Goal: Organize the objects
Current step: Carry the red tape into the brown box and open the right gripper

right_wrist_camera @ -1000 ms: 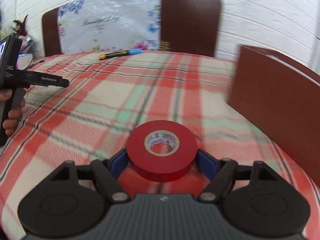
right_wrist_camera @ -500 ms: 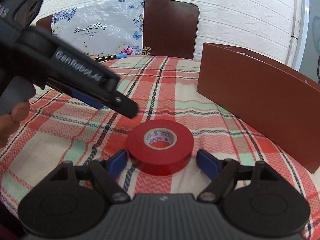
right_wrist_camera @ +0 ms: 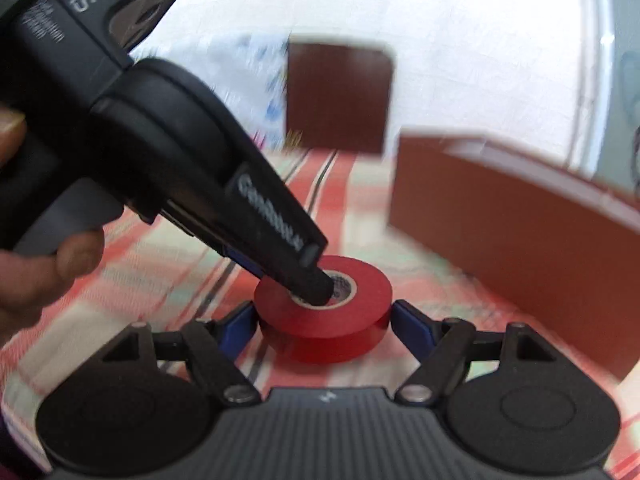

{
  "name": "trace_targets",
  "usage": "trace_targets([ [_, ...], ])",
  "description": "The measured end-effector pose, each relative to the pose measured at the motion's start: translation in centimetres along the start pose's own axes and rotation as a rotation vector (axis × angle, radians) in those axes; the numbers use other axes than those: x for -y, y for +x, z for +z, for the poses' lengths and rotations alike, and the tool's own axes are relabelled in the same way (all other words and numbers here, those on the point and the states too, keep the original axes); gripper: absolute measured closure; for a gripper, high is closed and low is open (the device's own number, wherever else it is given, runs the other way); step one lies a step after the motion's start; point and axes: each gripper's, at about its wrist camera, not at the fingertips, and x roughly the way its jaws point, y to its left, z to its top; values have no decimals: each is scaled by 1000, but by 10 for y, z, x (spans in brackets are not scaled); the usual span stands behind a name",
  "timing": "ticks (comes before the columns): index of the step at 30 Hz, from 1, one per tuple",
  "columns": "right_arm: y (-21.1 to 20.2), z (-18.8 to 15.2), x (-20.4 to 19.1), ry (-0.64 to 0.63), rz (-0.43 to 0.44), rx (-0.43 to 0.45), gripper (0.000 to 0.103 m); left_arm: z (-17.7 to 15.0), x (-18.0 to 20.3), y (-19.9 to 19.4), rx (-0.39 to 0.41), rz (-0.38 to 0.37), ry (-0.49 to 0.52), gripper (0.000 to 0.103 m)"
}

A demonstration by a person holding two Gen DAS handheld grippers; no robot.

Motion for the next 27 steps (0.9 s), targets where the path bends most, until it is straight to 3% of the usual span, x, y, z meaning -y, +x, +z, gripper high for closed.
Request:
trace_targets([
  [4, -13, 27, 27, 11, -106, 136, 27, 43, 33, 0, 106, -25, 79, 75],
  [8, -12, 46, 62, 45, -201, 203, 27, 74, 59, 19, 133, -57, 106, 74],
  [16, 0, 53, 114, 110, -308, 203, 27, 99, 99, 54, 121, -63, 168, 74],
  [27, 7, 45, 147, 169, -349, 162, 27, 103, 117, 73, 104, -40, 237, 75],
])
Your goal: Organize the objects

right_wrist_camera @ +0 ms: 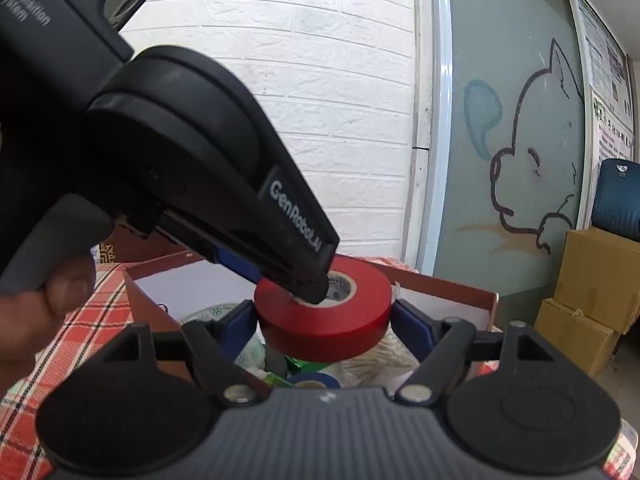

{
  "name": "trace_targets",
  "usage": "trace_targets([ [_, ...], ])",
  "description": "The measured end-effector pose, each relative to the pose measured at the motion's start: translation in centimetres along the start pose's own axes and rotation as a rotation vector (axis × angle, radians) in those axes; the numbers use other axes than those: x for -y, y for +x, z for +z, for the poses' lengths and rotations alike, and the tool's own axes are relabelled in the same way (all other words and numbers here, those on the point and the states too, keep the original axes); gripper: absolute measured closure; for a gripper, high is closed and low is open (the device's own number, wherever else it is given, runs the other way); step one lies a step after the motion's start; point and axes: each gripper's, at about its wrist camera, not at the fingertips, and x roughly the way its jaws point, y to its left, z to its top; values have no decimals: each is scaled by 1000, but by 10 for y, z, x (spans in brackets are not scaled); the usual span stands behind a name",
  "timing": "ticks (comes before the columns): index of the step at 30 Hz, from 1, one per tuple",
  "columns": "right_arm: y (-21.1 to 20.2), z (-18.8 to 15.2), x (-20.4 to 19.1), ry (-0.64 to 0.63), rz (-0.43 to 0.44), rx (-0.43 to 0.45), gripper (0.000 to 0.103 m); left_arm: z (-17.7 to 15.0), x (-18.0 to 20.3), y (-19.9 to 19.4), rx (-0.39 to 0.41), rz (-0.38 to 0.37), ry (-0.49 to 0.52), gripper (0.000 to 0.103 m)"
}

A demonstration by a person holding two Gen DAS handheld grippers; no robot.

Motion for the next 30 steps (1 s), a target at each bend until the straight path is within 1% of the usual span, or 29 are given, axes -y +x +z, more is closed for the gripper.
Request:
trace_targets([
  [2, 7, 0, 3, 17, -11, -24, 27, -1, 3, 2, -1, 18, 21, 74],
  [4, 3, -2, -1, 39, -23, -41, 27, -1, 5, 3, -2, 42, 30, 74],
  [7, 0, -2, -1, 49, -35, -39, 25, -2, 3, 4, -5, 67, 29, 73],
  [15, -13, -3, -6, 72, -39, -30, 25, -12, -4, -4, -9, 117, 15, 72],
  [24, -21, -3, -14, 77, -44, -28, 25, -18, -10, -16, 3, 140, 13, 70],
  [28, -23, -2, -13, 83, -46, -24, 24, -21, -12, -21, 13, 151, 15, 65],
  [30, -24, -3, -14, 83, -47, -20, 24, -23, -12, -23, 17, 156, 17, 65],
])
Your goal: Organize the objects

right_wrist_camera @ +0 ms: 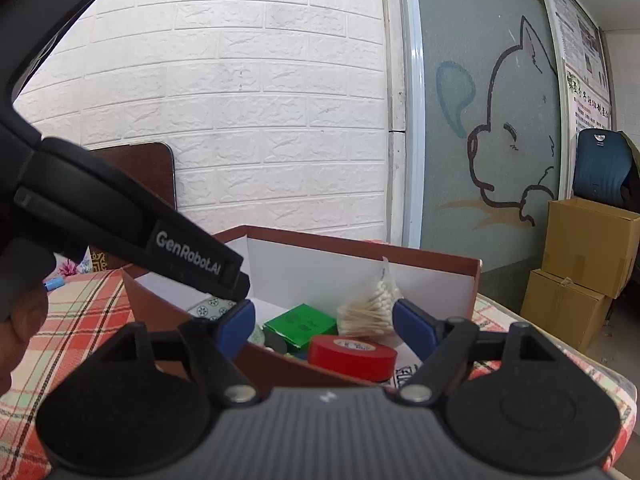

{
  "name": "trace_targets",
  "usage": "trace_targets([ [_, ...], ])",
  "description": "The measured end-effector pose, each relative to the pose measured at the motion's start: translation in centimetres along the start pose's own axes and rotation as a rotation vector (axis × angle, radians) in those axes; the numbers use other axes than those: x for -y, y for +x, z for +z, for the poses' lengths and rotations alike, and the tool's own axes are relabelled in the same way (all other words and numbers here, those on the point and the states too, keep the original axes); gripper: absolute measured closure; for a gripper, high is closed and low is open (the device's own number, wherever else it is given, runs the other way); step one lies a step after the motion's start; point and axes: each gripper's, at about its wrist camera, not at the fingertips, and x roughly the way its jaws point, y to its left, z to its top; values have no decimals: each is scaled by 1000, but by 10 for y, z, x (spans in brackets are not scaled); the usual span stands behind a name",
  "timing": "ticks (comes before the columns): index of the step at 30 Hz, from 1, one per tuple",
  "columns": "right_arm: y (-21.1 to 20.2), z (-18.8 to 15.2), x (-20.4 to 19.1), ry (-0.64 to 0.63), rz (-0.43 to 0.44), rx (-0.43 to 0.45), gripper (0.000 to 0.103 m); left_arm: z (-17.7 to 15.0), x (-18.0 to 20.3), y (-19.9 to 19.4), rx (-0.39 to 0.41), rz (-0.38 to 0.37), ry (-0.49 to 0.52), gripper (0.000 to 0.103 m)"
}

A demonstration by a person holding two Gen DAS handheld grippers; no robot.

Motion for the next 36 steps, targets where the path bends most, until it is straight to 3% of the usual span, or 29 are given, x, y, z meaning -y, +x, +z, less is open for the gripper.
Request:
trace_targets([
  [36, -6, -9, 3, 7, -3, 9, 20, -16, -2, -7, 23, 33, 13, 56],
])
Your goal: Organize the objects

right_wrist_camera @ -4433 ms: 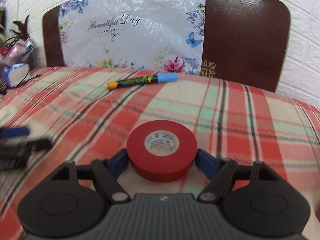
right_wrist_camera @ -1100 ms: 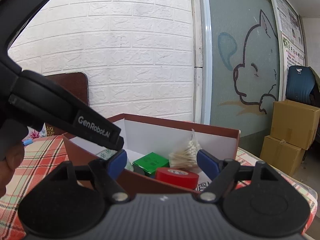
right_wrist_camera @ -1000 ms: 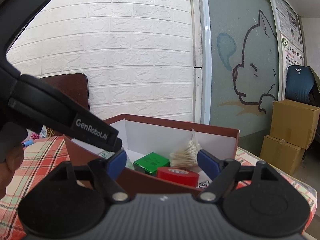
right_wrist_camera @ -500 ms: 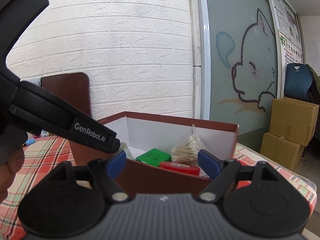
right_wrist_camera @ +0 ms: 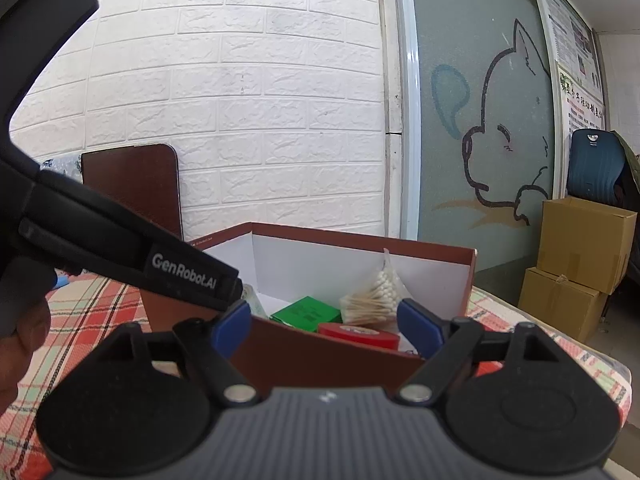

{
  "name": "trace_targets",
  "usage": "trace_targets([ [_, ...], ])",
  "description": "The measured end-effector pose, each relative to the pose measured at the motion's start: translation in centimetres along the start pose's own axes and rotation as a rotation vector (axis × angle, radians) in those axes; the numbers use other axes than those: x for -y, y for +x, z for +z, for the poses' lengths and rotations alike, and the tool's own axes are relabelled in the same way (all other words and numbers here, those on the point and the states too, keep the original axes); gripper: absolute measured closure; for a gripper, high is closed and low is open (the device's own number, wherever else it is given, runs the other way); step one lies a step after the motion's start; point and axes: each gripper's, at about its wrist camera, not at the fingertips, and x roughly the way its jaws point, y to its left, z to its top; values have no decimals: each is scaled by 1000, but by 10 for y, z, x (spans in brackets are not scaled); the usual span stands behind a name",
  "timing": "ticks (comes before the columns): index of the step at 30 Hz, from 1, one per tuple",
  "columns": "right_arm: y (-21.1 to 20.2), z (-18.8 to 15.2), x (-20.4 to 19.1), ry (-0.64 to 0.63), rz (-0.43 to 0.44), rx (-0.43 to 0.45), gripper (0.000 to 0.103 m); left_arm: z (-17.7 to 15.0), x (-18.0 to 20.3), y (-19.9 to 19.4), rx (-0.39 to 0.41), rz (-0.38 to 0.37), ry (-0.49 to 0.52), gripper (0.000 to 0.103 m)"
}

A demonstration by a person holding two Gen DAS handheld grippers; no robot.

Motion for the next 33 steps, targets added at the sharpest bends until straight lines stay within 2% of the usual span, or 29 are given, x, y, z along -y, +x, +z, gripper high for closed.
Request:
trace_targets([
  [12, -5, 1, -6, -22, 27, 13, 19, -11, -12, -9, -4, 1, -26, 54],
  [23, -8, -3, -35, -76, 67, 1, 19, -33, -42, -19, -13, 24, -81, 53],
  [28, -5, -9, -59, -118, 119, -32, 18, -50, -69, -20, -41, 62, -133, 53],
  [33, 3, -17, -88, -151, 189, -105, 18, -70, -99, -22, -62, 105, -184, 53],
])
